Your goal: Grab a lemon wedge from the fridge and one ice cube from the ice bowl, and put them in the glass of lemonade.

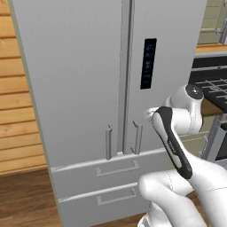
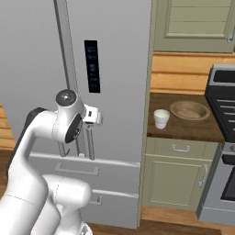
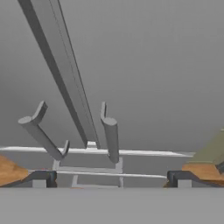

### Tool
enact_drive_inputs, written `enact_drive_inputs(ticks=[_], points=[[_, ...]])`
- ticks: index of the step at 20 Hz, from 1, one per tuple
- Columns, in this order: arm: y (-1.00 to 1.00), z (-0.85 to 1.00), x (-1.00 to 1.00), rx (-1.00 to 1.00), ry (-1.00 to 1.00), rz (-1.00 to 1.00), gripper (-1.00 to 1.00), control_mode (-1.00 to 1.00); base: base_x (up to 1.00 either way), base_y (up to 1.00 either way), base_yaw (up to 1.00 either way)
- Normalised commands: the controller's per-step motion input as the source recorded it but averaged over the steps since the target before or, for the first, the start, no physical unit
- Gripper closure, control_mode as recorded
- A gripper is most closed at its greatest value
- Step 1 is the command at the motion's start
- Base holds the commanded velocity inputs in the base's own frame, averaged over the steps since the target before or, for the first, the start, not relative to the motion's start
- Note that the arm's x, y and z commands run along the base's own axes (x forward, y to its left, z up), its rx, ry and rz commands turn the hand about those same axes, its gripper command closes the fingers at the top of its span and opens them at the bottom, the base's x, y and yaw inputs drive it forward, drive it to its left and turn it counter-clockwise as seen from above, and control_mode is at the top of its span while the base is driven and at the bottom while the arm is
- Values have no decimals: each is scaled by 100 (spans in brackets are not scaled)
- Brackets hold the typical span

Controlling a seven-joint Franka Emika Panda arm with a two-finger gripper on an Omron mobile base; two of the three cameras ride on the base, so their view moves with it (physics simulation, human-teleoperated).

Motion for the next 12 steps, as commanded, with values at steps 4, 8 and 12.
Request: enact_drive_inputs(ticks=[4, 8, 12], points=[[41, -47, 72, -8, 2, 0, -100, -100, 0, 0, 0], [12, -14, 4, -7, 8, 0, -100, -100, 0, 0, 0], [0, -45, -7, -3, -1, -2, -100, -100, 0, 0, 0]])
